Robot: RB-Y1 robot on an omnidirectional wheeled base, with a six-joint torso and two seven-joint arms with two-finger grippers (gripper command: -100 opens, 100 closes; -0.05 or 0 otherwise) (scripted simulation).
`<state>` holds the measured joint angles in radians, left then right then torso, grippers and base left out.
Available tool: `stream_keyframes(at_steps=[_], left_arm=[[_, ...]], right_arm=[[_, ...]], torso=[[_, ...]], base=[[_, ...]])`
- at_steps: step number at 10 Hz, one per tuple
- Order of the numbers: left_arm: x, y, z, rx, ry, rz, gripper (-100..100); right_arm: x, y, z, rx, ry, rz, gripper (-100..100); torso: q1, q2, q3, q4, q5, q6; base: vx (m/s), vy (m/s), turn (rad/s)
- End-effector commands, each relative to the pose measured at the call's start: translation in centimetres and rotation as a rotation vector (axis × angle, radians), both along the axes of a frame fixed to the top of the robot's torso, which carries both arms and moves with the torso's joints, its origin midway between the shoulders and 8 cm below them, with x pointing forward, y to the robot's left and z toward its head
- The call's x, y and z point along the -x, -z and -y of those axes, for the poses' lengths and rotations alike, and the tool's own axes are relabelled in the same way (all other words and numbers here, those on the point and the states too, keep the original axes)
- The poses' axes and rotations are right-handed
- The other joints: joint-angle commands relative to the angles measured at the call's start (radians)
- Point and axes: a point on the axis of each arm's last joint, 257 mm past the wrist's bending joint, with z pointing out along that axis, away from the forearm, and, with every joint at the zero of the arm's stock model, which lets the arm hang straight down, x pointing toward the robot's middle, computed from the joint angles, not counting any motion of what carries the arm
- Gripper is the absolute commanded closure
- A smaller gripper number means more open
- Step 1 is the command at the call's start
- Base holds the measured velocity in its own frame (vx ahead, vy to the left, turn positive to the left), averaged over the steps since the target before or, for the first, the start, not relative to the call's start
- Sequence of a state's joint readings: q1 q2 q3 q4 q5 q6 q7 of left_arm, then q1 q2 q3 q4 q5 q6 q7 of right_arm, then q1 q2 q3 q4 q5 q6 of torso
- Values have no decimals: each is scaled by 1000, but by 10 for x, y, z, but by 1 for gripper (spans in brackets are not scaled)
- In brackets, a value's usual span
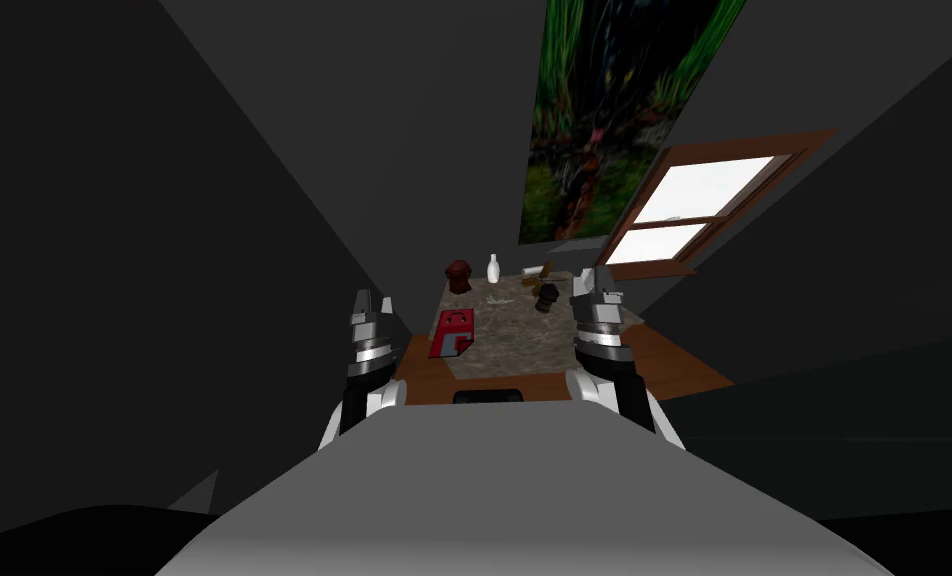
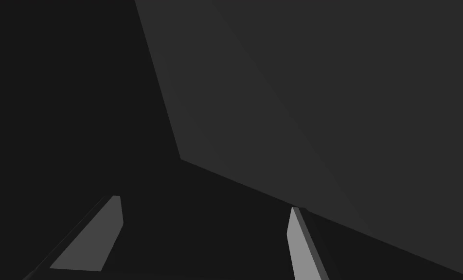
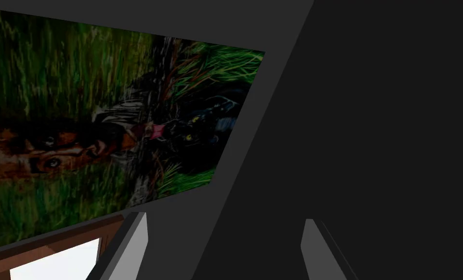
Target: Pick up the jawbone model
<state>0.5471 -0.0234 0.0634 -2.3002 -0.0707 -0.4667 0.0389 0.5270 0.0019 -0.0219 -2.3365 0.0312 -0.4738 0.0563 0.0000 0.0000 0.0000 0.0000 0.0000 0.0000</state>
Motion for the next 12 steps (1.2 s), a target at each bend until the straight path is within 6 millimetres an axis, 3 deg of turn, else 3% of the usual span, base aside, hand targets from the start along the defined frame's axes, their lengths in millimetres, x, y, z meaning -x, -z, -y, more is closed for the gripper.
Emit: stream_keyframes(at_steps=[1, 12], left_arm=[[0, 0, 0, 0, 0, 0, 0], [0, 0, 0, 0, 0, 0, 0]], right_arm=[[-5, 1, -6, 36, -14, -1, -100], [-66, 14, -56, 302, -74, 23, -100]], torso=[[0, 0, 0, 0, 0, 0], [-2, -1, -1, 0, 0, 0]], base=[[4, -10, 21], [13, -30, 34]])
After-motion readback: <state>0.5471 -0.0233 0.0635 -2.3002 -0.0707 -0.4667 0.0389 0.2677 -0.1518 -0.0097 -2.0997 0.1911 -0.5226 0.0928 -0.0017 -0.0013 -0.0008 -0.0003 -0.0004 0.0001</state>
